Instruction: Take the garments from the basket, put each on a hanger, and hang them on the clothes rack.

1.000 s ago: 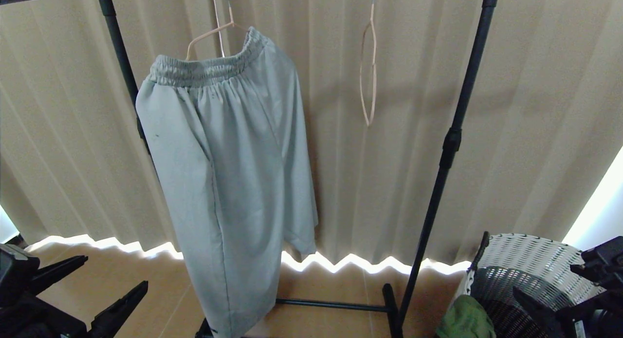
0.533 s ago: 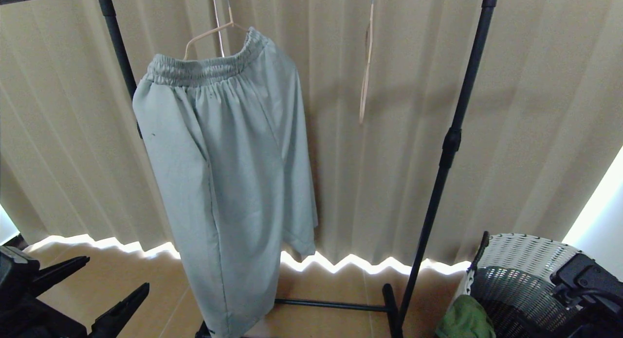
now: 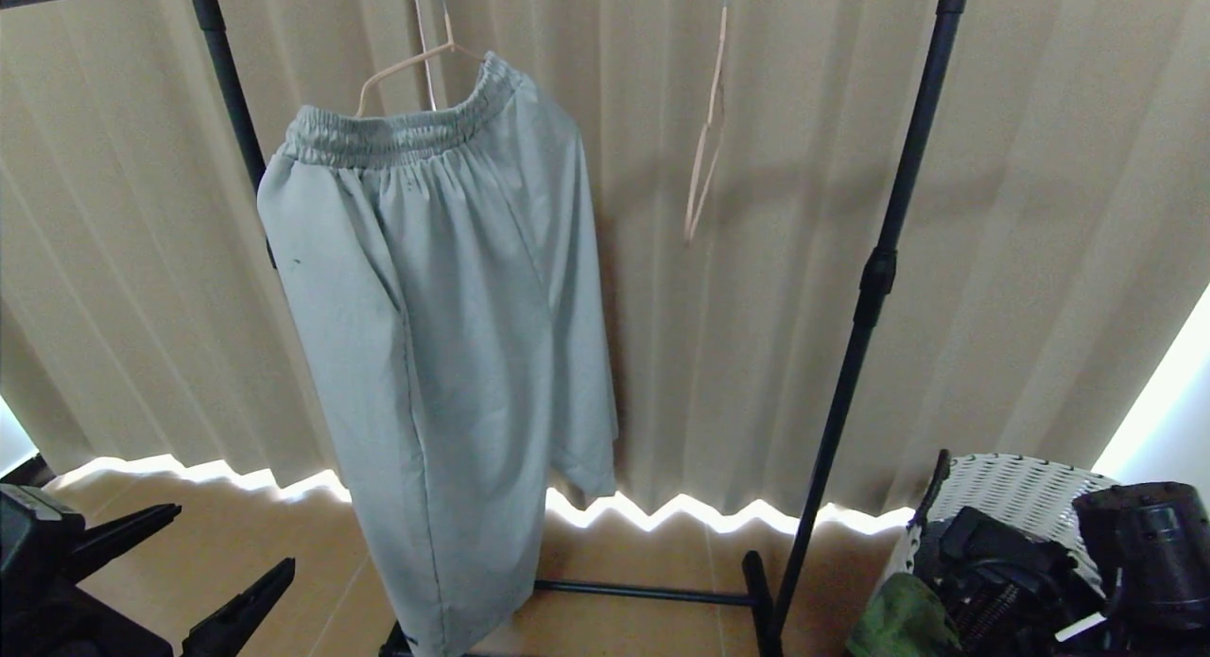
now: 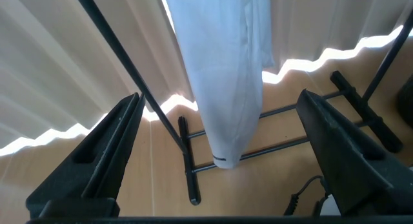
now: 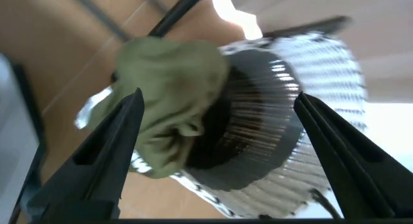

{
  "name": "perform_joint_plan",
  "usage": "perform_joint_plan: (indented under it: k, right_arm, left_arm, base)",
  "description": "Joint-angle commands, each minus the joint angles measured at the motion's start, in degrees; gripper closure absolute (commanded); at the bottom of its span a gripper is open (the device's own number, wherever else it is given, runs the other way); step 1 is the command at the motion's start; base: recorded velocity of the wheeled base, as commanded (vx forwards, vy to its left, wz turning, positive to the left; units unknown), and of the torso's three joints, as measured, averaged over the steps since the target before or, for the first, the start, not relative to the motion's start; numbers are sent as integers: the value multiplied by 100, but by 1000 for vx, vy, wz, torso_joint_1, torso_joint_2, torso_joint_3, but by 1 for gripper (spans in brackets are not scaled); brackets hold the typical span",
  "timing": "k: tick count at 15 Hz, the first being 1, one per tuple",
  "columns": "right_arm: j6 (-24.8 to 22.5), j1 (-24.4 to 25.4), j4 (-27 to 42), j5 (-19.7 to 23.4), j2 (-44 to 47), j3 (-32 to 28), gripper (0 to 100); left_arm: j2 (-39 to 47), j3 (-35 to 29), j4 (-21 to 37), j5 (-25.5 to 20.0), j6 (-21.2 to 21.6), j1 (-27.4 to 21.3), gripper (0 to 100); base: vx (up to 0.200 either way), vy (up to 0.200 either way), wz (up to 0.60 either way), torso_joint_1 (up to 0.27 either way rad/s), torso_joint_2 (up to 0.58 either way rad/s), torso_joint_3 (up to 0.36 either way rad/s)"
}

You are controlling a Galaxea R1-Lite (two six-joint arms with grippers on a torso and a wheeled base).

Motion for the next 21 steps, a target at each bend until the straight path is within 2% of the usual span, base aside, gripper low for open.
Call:
perform_joint_plan:
  k: [1,6,11,19,20,21]
  right_arm:
    - [18,334,-54,-39,1217,-145,0]
    - [18,343,-335,-56,2078,-409,0]
    - [18,114,-599,-65,2807,-874,0]
    - [18,-176,-616,-109,3238,-1129,0]
    - [18,-176,-616,-109,3221,-1138,100]
    - [18,-176,-616,-109,3212,-1138,100]
  left_arm:
    - [0,0,-14,-2,-1,-79,0]
    - [-9,-9,-14,-2,-1,-79,0]
    - [-17,-9,-14,-2,-1,-79,0]
    - [0,0,-14,-2,-10,-79,0]
    - [0,0,-14,-2,-10,-79,0]
    - [-9,0,-14,-2,-10,-79,0]
  base:
    - [0,0,0,0,0,0]
    - [0,0,0,0,0,0]
    - [0,0,0,0,0,0]
    - [0,0,0,0,0,0]
    - [0,0,0,0,0,0]
    - [0,0,0,0,0,0]
